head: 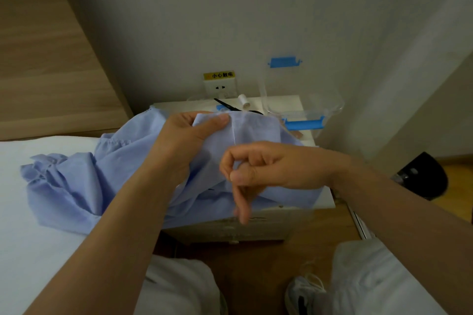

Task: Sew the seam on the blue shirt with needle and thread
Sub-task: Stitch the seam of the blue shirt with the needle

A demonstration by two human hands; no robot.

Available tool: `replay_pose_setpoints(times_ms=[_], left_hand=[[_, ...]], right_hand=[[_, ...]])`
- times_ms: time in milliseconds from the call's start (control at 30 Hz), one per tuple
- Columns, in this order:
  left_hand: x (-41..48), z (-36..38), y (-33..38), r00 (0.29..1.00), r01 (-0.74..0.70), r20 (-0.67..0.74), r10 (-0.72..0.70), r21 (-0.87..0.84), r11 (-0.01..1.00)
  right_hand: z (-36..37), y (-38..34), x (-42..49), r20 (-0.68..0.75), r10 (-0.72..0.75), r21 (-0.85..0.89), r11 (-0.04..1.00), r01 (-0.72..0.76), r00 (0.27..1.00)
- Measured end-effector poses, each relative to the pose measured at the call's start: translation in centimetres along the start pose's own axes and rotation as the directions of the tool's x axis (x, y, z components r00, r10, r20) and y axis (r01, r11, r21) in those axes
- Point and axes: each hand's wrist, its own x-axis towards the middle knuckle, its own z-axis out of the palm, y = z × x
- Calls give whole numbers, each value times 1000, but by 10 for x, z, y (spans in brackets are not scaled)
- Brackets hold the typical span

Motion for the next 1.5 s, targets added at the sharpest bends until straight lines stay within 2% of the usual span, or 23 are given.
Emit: replay_pose_setpoints(times_ms=[67,100,200,267,333,367,433,500,533,600,700,800,933,1500], left_hand=[[1,-1,0,1000,21,-14,-22,-18,1000],[1,-1,1,999,22,-23,-22,-16,1000],[-1,2,3,993,24,-117,-19,41,999],[-1,1,2,986,37,-162,-35,12,999],[-1,2,3,983,47,-174,-54,-42,998],[0,1,3,984,42,-171,-47,-32,999],[1,2,2,989,26,-145,-23,18,1000],[1,2,3,993,13,-117,-8,39,999],[0,2,3,993,17,-116,-12,40,999],[-1,0,3,993,34,-116,-35,-4,999],[-1,-2,5,992,60,-111,-62,-28,998],[-2,-1,7,993,60,-96,-65,-50,997],[-3,-4,6,993,82,-74,-88,-74,994],[-7,-3,10,983,127,-134,-129,-22,992]], right_hand=[[-1,-3,-4,196,67,89,992,-86,978],[-3,-4,-5,250,92,97,988,-119,964],[-9,-10,-11,241,134,103,981,-162,961],[-11,-15,-15,106,129,118,983,-141,986],[-12,-17,-14,-137,106,82,992,-96,985],[-12,-18,-12,-284,91,43,996,-82,954],[-13,-18,-8,-547,43,-19,998,-63,836],[-16,-18,-4,-691,-1,-46,998,-43,723],[-17,-18,-3,-725,-27,-72,997,-36,688],[-17,-17,-4,-735,-112,-179,983,-32,669],[-13,-14,-5,-691,-224,-361,931,-59,687],[-12,-9,-4,-674,-274,-438,896,-72,686],[-13,-8,-5,-670,-303,-460,886,-59,678],[-13,-11,-9,-679,-249,-452,883,-127,690]])
